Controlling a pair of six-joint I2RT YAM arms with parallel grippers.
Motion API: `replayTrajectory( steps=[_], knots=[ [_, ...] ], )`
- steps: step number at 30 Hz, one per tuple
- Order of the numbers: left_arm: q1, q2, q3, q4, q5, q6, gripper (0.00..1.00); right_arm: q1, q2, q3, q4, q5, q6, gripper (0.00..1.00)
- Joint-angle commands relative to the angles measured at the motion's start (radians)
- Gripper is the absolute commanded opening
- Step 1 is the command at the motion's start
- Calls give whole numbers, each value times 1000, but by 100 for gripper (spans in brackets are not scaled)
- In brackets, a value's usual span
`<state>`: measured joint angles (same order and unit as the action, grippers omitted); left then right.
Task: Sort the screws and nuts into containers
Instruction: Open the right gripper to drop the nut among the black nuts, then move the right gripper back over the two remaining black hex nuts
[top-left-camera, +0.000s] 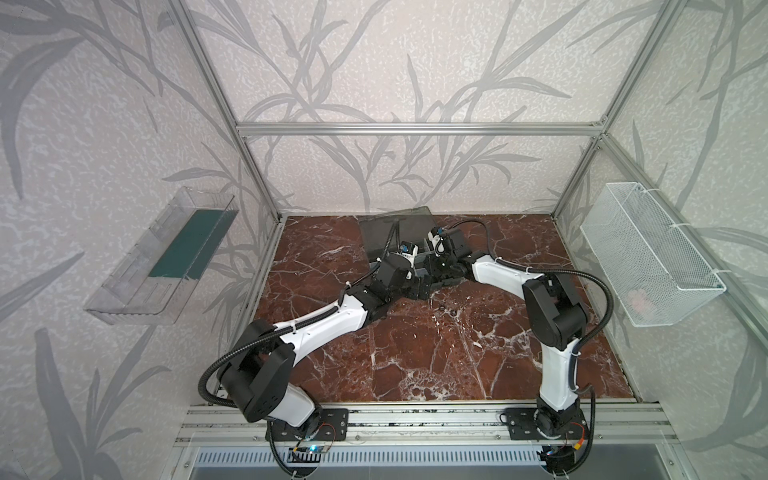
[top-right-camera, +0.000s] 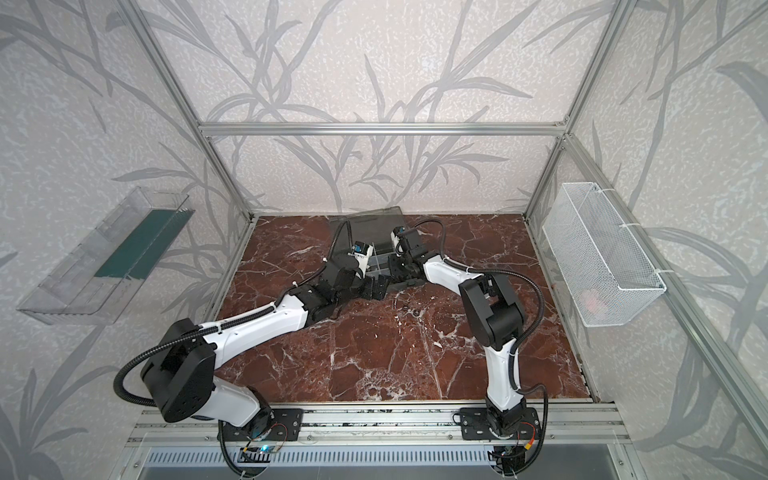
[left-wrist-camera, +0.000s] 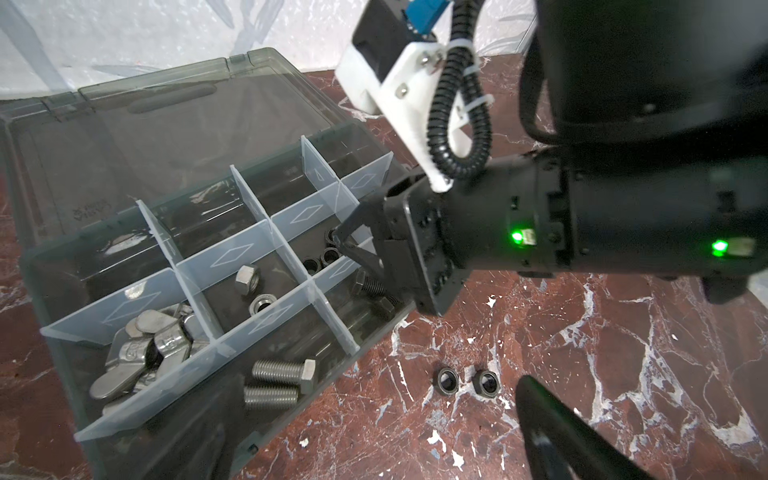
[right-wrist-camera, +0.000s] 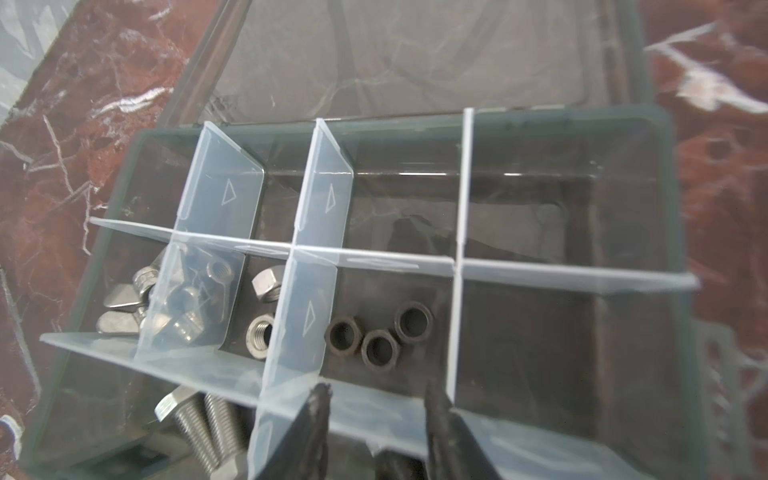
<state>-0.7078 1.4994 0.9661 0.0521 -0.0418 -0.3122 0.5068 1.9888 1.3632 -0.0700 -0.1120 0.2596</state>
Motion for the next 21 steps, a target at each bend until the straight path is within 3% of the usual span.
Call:
replayTrajectory(
  steps=[1,13,15,21],
  knots=[
    [1,-29,24,-14,-32,27,99,-1,-116,-47,57,96,-16,50],
    [1,-45,22,-6,-22,20,99,1,-352,-155,-145,342,-84,94],
    [1,-43,23,-6,-20,19,99,1,-386,-174,-172,375,-73,99],
    [1,-34,22,-5,-16,15,99,1,-460,-216,-301,471,-6,99]
  ],
)
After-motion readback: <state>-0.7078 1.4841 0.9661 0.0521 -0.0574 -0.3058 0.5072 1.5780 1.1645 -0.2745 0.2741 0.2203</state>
